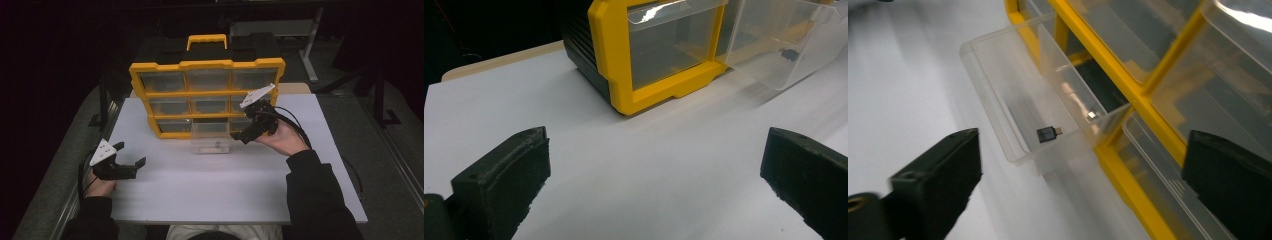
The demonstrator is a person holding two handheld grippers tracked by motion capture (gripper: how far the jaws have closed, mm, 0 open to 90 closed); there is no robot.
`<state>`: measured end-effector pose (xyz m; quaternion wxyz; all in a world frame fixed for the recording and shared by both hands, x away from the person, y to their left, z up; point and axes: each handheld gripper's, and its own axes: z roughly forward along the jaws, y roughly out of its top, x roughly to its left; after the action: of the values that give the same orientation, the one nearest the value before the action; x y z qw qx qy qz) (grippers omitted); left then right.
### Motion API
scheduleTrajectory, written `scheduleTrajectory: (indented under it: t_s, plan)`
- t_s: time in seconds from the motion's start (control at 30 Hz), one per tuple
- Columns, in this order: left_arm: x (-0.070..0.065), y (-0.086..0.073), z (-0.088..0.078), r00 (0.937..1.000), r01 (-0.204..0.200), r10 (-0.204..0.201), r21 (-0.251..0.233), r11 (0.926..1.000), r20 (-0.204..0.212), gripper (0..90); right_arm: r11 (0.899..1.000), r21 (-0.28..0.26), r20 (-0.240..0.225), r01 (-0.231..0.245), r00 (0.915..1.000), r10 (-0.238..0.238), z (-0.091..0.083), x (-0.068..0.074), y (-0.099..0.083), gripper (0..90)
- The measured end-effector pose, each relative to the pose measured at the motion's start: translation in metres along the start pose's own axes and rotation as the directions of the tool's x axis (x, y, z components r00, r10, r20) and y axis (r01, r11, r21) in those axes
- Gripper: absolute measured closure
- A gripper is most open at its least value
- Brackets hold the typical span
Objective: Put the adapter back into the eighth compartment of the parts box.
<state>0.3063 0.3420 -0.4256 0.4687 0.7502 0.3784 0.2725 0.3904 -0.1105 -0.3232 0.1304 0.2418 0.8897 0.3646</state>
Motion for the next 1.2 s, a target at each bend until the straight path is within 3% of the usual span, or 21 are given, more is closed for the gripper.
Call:
scheduleTrajectory:
  t_s: [0.27,1.2]
  plan:
    - [0.000,0.000,0.000,1.0000,-0.001,0.001,0.002,1.0000,0.000,0.0,0.999,-0.027,0.005,-0.042,0.9991,0.042,-0.009,-0.002,-0.013,0.0]
    - [0.000,0.000,0.000,1.0000,-0.002,0.002,0.004,1.0000,-0.001,0.0,0.994,-0.047,-0.001,-0.095,0.9955,0.095,-0.021,-0.006,-0.054,0.0]
